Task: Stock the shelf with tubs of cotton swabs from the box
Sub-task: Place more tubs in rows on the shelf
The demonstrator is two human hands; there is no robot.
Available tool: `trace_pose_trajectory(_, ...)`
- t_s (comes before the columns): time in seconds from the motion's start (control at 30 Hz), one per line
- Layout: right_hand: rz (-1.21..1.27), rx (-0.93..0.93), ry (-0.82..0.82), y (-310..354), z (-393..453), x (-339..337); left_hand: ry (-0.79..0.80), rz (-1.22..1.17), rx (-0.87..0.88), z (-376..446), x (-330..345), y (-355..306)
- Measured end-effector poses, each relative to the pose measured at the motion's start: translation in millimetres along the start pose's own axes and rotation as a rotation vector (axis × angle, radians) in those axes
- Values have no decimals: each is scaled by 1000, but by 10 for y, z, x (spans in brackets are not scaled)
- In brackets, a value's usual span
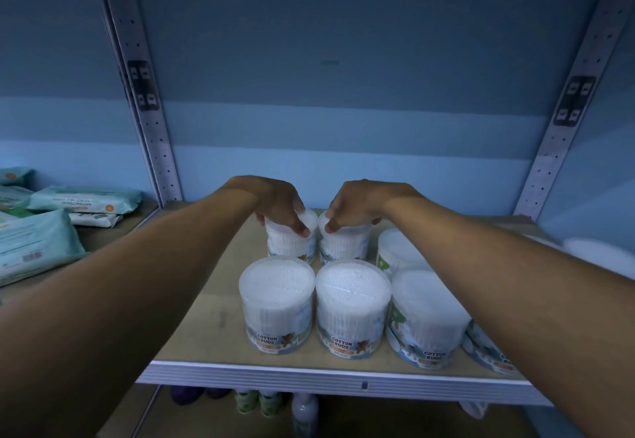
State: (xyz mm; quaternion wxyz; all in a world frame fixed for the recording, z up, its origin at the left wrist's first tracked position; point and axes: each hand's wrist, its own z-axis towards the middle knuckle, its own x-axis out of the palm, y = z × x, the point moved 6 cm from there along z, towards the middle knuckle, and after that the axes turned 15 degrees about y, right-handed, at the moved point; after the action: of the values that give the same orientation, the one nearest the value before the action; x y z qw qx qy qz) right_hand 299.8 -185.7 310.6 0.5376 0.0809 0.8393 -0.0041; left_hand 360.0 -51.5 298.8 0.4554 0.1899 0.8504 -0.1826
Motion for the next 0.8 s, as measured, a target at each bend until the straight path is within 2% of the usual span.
trace_pose_trajectory(0.8, -21, 48, 21, 132, -414, 180, 39, 34, -56, -489, 233, -158)
